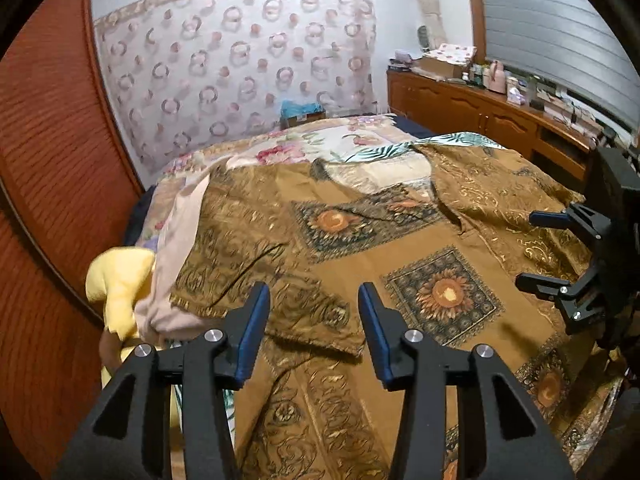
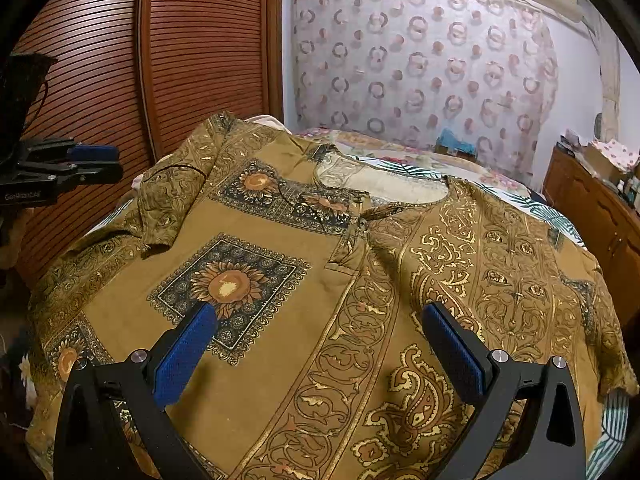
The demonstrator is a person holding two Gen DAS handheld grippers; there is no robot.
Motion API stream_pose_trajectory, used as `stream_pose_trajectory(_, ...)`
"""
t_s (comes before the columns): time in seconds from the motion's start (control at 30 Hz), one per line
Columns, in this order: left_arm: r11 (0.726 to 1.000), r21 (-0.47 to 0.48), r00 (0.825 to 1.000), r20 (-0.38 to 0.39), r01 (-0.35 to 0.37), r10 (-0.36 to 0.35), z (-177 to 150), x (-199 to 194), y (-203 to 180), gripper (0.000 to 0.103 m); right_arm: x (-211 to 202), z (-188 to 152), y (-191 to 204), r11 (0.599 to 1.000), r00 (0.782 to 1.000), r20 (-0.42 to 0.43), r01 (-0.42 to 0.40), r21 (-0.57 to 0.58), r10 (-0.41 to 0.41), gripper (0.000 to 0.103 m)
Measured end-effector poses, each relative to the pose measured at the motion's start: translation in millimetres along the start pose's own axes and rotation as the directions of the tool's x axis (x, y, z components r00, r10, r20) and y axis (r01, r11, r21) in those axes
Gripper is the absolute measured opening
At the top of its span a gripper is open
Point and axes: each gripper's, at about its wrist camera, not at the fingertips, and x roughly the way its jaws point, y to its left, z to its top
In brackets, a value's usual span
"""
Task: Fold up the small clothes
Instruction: 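Lift the sleeve with the left gripper and fold it across the shirt body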
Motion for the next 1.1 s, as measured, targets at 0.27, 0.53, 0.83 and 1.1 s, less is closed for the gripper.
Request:
stream_pose_trajectory(0.27, 0.989, -0.145, 1.0, -0.022, -0.001, -0.002, -7, 25, 41, 0.078, 1, 0, 1, 1.0, 1.0, -0.003, 0.004, -0.005, -0.004, 0.103)
stream_pose_trajectory(0.53, 0.961, -0.262, 0.996, -0.025, -0.086, 0.083, -1, 63, 94, 0.078, 0, 0, 1, 1.0, 1.0, -0.004, 0.003, -0.006, -0.003, 0.103)
stream_pose_trajectory(0.83, 0.955, -0.284, 0.992, -0.12, -0.08, 0.047, -5, 98, 115, 0.059, 0, -2, 1, 1.0, 1.0, -0.002, -0.006, -0.003, 0.006, 0.103)
stream_pose_trajectory(1.1, 0.965, -0.235, 0.987, -0.137, -0.119, 0.089, -7, 97, 108, 0.013, 1, -2, 1, 1.0, 1.0, -0.001, -0.005, -0.004, 0.005, 0.103)
